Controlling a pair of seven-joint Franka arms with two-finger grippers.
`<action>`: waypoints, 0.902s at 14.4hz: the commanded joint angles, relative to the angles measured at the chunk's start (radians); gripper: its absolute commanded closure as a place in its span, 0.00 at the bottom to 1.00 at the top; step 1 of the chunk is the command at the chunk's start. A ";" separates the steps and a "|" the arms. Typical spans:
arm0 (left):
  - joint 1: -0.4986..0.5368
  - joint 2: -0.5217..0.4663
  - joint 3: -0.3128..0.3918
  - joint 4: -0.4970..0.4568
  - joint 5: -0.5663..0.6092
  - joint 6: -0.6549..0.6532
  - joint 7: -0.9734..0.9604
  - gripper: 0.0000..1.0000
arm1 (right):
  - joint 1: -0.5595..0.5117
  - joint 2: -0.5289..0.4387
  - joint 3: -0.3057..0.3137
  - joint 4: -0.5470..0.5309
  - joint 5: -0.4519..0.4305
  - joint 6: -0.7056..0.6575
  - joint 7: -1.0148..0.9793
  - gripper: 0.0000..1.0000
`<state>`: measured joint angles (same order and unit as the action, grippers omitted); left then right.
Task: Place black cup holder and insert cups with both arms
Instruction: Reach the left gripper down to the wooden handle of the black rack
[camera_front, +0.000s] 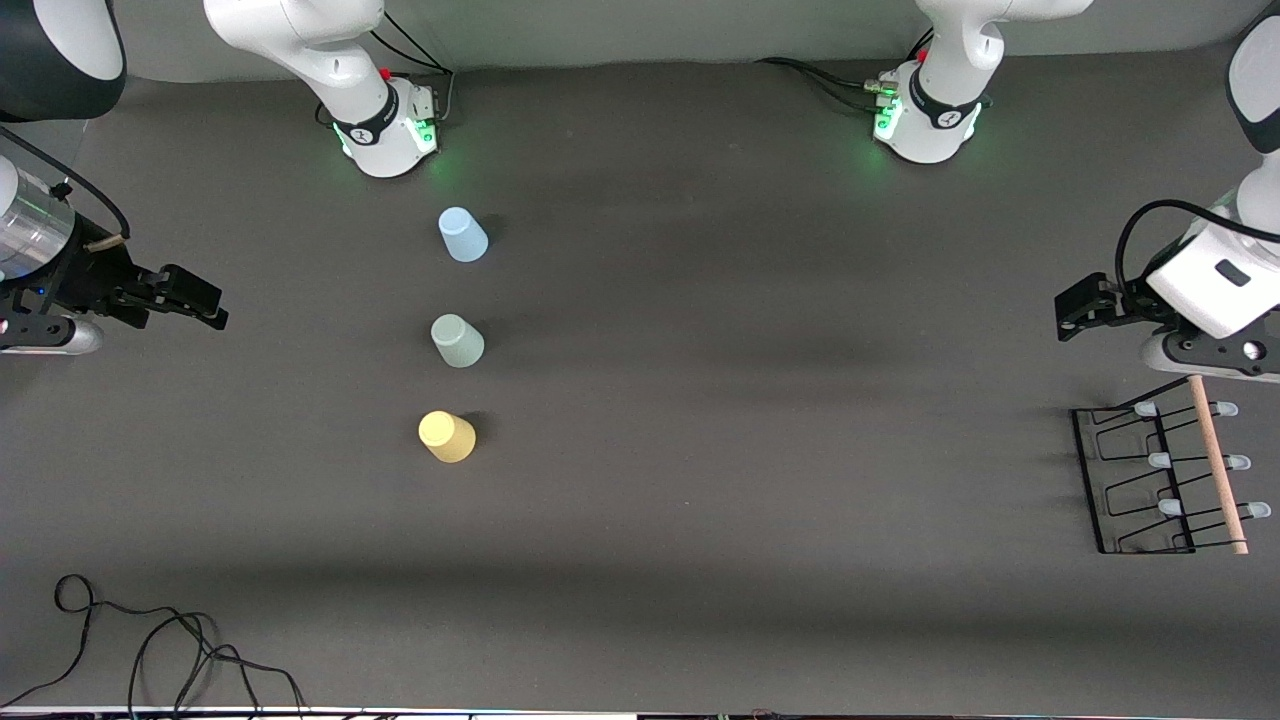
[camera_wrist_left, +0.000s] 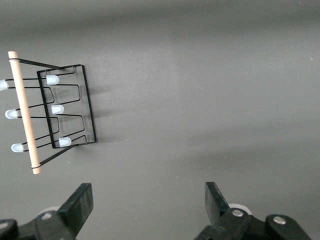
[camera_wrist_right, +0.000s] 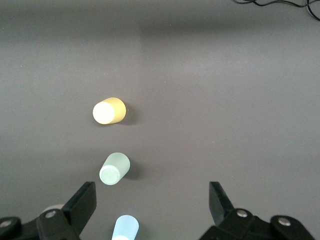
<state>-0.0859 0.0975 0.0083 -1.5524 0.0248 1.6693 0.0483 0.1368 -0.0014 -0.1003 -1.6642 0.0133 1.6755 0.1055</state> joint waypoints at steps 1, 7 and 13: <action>0.014 -0.021 0.004 -0.029 0.000 0.029 0.005 0.00 | 0.007 -0.026 -0.002 -0.028 -0.009 0.015 0.023 0.00; 0.020 -0.006 0.005 -0.025 0.001 0.026 0.004 0.00 | 0.007 -0.006 -0.002 0.004 -0.010 0.007 0.023 0.00; 0.084 0.227 0.004 0.170 0.001 0.027 0.010 0.00 | 0.007 -0.006 -0.002 0.004 -0.009 0.004 0.023 0.00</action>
<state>-0.0187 0.1914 0.0150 -1.5240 0.0246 1.7070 0.0505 0.1368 -0.0013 -0.1003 -1.6614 0.0133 1.6793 0.1064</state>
